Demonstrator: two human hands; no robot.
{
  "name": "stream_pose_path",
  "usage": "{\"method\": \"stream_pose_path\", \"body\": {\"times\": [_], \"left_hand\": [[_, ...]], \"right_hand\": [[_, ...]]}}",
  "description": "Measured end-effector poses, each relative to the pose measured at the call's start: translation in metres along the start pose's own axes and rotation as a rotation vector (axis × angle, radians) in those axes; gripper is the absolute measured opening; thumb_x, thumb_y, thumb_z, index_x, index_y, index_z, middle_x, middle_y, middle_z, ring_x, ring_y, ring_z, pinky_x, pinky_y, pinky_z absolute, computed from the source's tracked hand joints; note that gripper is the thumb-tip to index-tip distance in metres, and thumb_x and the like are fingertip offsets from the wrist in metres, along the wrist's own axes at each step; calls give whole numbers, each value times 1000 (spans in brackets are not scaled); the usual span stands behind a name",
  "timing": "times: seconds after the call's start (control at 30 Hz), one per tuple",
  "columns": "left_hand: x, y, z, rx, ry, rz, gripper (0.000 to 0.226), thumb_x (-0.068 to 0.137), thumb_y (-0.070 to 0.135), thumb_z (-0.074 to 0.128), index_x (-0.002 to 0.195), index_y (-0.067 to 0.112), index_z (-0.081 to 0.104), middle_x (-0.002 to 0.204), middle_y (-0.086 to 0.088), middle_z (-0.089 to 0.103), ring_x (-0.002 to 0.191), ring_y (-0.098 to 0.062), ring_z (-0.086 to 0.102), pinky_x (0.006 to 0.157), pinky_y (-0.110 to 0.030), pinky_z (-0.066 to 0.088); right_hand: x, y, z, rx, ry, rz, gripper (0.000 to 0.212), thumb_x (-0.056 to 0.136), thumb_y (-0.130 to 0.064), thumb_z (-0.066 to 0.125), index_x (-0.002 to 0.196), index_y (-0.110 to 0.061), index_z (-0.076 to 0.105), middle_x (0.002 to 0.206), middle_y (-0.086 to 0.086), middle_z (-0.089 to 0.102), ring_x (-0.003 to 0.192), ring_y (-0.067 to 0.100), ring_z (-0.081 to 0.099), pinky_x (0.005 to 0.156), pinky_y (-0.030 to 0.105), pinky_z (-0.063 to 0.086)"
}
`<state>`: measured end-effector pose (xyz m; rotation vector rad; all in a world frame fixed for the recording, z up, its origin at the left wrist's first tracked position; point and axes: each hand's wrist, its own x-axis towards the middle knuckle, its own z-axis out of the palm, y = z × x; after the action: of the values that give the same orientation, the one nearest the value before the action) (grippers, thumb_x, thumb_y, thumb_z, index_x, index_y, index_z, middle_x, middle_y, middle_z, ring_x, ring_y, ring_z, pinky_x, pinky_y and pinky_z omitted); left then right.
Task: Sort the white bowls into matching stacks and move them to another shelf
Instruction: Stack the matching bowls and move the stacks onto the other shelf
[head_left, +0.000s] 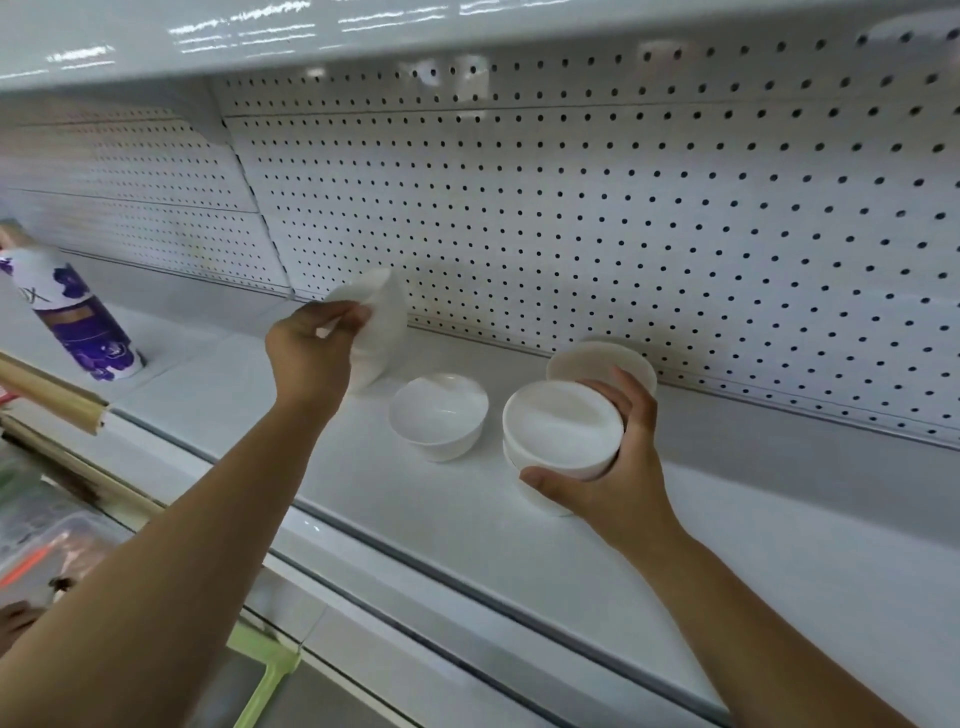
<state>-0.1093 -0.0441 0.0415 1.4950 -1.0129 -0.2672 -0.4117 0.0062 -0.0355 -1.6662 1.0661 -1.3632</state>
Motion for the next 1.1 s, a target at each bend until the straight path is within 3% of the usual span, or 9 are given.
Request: {"method": "stream_pose_path", "body": {"times": [0.13, 0.27, 0.43, 0.5, 0.67, 0.83, 0.9, 1.0, 1.1], "left_hand": [[-34, 32, 4, -139, -130, 95, 6, 87, 21, 81, 93, 23, 79, 91, 17, 76, 86, 2, 67, 83, -12, 49], [-77, 60, 7, -199, -289, 179, 9, 86, 18, 82, 88, 26, 79, 97, 1, 77, 90, -7, 69, 88, -21, 52], [-113, 67, 19, -161, -493, 399, 9, 86, 12, 80, 89, 21, 80, 92, 12, 75, 97, -10, 68, 90, -19, 48], [-121, 64, 26, -108, -512, 482, 5, 85, 13, 80, 90, 13, 81, 92, 8, 75, 96, -8, 66, 90, -16, 46], [-130, 54, 38, -54, -526, 602, 12, 85, 18, 80, 85, 6, 81, 90, 0, 74, 98, -19, 64, 100, -24, 45], [-131, 46, 46, 3, -554, 760, 7, 88, 12, 78, 86, 6, 81, 89, -3, 72, 97, -18, 64, 111, -38, 42], [-134, 42, 47, -5, -549, 758, 8, 88, 13, 77, 88, 6, 81, 89, -3, 72, 98, -17, 65, 114, -38, 40], [-138, 36, 45, -8, -535, 742, 6, 87, 10, 78, 89, 6, 81, 89, -6, 73, 97, -17, 65, 113, -40, 42], [-140, 33, 42, 2, -547, 736, 5, 86, 7, 79, 90, 5, 81, 91, -7, 73, 99, -16, 64, 113, -45, 42]], "right_hand": [[0, -1, 0, 22, 9, 5, 119, 44, -54, 94, 141, -49, 27, 132, -37, 45, 127, -5, 50, 96, 7, 44], [1, -4, -2, 9, -2, 17, 119, 43, -57, 95, 136, -65, 21, 137, -27, 49, 128, -1, 51, 98, 15, 45], [2, -4, -3, -24, -24, 30, 126, 46, -47, 99, 134, -70, 11, 132, -29, 50, 125, -3, 53, 98, 22, 48], [2, -4, -4, -7, -39, 46, 129, 49, -38, 101, 139, -62, 12, 133, -31, 48, 123, -5, 54, 96, 23, 50], [-1, -6, -8, 32, -68, 88, 134, 42, -51, 94, 145, -57, 9, 141, -33, 41, 129, -6, 49, 100, 26, 50], [-3, -6, -11, 32, -52, 46, 123, 45, -47, 97, 134, -70, 15, 148, -22, 41, 136, 2, 47, 108, 38, 50], [-6, -6, -14, 31, -68, 54, 123, 46, -44, 97, 135, -68, 15, 146, -25, 41, 134, 0, 48, 107, 33, 50], [-9, -4, -23, 45, -121, 81, 128, 50, -31, 102, 142, -54, 16, 142, -24, 41, 122, -14, 51, 93, 14, 49], [-10, -4, -28, 35, -166, 102, 125, 55, -29, 99, 148, -46, 16, 141, -18, 43, 116, -18, 52, 88, 9, 48]]}}
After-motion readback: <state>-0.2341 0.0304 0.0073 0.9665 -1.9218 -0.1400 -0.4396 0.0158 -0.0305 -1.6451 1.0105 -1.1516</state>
